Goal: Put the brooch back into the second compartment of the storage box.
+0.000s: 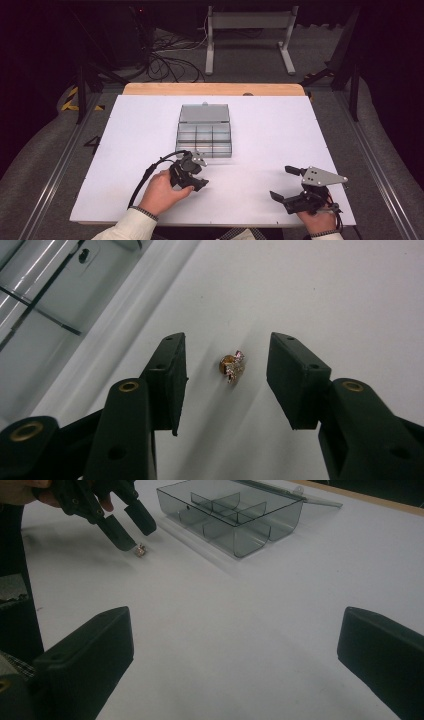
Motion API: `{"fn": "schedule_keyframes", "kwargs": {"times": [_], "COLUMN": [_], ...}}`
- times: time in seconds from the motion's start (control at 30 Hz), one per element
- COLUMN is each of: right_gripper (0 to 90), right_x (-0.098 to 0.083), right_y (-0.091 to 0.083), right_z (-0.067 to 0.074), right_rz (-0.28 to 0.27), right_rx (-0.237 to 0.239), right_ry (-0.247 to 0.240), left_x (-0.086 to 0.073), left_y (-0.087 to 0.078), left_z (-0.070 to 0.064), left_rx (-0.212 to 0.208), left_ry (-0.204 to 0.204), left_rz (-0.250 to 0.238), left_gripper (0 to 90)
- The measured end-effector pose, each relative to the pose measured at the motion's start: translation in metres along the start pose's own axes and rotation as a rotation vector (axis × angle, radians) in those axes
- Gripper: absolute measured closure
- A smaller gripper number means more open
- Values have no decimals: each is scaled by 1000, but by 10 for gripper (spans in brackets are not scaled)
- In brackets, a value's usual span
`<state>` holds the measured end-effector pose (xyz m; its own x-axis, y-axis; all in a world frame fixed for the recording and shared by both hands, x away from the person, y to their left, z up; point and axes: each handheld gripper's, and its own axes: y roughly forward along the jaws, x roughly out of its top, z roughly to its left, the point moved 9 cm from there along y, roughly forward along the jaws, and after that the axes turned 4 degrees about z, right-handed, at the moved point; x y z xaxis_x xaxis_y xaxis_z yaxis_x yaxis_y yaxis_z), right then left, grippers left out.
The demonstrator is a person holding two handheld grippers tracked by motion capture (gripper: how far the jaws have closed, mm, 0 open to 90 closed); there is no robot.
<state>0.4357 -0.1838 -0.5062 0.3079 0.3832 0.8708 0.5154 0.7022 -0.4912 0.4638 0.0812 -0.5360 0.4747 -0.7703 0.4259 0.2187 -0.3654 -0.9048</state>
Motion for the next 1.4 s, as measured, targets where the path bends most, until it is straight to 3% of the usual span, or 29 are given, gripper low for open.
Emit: {"fn": "schedule_keyframes", "kwargs": {"times": [0.57,1.1,1.4], "right_gripper": [24,24,24], "right_x": [0,-1,-1], "right_y": [1,1,1], "right_z": [0,0,0], "right_rz": [3,6,6], "right_rx": [3,0,0], "right_ry": [-1,-5,-5], "left_x": [0,-1,-1], "left_y": [7,10,10], "left_z": [1,1,0], "left_rx": [-14,-5,-12], "left_ry": [4,-2,-3], "left_rz": [20,35,41], "left_gripper": [589,758,775]}}
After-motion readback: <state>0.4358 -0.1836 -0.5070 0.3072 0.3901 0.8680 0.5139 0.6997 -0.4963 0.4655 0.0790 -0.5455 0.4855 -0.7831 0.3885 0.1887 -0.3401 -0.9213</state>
